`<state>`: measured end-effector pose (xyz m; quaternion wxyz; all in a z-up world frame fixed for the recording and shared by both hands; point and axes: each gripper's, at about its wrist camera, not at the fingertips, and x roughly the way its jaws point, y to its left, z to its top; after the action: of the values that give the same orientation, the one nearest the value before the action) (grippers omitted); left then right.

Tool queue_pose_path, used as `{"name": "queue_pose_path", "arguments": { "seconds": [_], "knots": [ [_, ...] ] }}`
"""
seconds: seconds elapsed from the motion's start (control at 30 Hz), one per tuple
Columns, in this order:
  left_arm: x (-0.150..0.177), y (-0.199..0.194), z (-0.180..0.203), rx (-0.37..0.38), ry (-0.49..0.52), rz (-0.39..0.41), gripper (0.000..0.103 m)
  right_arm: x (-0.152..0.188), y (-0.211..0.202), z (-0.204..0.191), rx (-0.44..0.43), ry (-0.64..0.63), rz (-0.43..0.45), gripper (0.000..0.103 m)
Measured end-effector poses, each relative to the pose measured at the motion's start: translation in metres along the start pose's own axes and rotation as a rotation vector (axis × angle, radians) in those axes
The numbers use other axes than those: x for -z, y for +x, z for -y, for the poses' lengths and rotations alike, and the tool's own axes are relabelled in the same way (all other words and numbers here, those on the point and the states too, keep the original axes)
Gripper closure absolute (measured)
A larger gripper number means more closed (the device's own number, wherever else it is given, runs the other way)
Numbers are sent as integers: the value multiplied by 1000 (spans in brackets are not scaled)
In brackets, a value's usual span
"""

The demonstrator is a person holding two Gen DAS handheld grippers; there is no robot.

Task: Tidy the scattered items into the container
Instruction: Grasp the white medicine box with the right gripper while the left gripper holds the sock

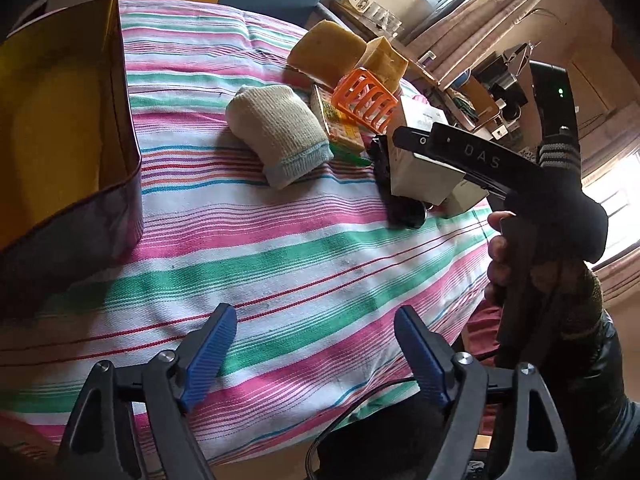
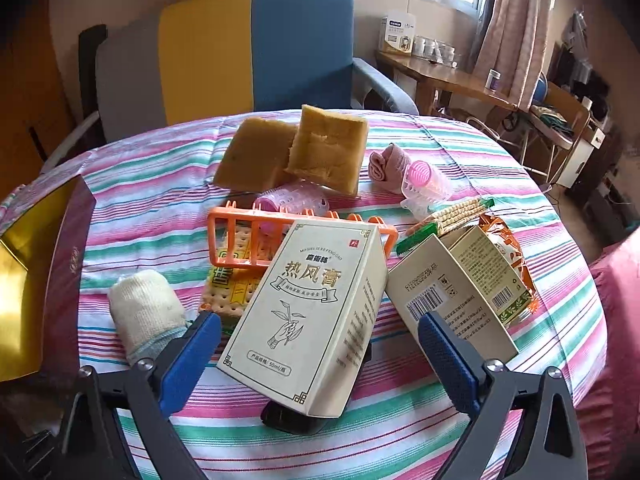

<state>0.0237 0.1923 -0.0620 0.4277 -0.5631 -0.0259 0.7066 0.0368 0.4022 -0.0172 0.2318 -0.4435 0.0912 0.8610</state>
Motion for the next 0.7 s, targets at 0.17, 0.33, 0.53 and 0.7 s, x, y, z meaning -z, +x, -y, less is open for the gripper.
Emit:
{"name": "queue_pose_path", "arguments": {
  "seconds": [0.17, 0.33, 0.53, 0.7],
  "knots": [
    [2, 0, 1, 32, 4, 11, 11, 9, -2, 6, -44, -1, -20, 45],
    [-3, 2, 14, -55, 46, 11, 22, 24, -13, 22, -127, 18, -30, 49],
    [-29, -4, 25, -32, 15, 44, 24, 41, -24, 32, -185, 1, -15, 49],
    [-66, 1, 30, -41, -54, 49, 24, 45, -23, 35, -198, 4, -5, 50]
  ]
}}
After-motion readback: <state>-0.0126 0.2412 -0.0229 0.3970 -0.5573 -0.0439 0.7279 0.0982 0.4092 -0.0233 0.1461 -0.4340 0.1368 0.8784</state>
